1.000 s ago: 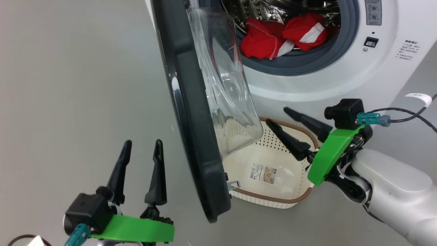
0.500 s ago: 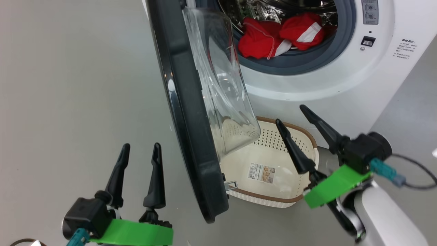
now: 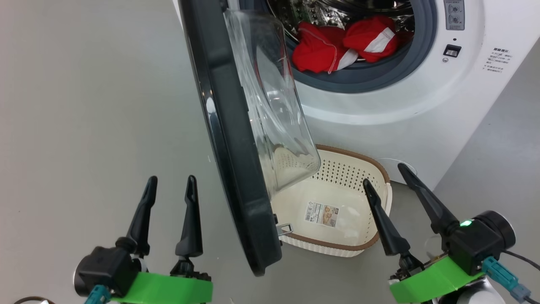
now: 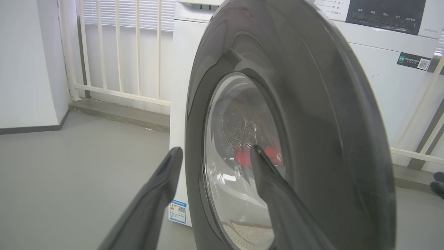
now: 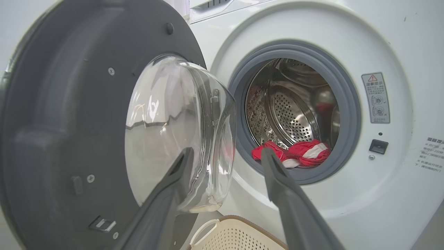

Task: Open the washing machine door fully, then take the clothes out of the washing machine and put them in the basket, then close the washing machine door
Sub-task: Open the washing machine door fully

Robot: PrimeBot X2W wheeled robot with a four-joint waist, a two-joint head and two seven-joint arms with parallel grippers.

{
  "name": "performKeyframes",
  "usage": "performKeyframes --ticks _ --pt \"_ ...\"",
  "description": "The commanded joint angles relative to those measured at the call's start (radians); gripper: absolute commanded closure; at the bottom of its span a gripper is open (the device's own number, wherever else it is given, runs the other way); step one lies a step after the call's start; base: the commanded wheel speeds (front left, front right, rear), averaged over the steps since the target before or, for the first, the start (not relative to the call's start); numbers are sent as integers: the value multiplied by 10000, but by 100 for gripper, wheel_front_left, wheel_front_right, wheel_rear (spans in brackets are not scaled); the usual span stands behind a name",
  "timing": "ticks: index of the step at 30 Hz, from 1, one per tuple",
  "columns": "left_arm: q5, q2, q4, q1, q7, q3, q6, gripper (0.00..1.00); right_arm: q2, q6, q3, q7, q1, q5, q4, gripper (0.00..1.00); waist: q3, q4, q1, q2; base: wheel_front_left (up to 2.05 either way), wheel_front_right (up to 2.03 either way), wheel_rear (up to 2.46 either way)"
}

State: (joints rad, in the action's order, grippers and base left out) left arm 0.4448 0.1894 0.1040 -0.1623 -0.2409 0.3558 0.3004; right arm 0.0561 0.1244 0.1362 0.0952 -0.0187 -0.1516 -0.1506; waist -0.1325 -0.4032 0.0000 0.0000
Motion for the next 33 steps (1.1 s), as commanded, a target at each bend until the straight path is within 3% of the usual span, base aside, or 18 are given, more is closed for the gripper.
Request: performKeyframes --ticks 1,30,31,32,33 --pt "-136 153 204 -134 -116 -413 120 0 -53 63 139 73 -10 -48 -348 0 -5 11 0 0 0 0 0" --pt "-476 50 85 100 -113 -294 154 0 -58 63 -96 343 456 -409 -344 0 155 -11 0 0 0 0 0" --pt "-473 58 81 100 -103 -282 149 20 -58 63 -97 345 459 -417 -339 0 165 -13 0 0 0 0 0" --pt "-484 79 77 96 -82 -261 141 57 -58 63 -98 347 465 -434 -336 0 176 -15 0 0 0 0 0" --pt "-501 99 98 90 -70 -242 137 100 -58 63 -100 351 470 -443 -335 0 184 -15 0 0 0 0 0"
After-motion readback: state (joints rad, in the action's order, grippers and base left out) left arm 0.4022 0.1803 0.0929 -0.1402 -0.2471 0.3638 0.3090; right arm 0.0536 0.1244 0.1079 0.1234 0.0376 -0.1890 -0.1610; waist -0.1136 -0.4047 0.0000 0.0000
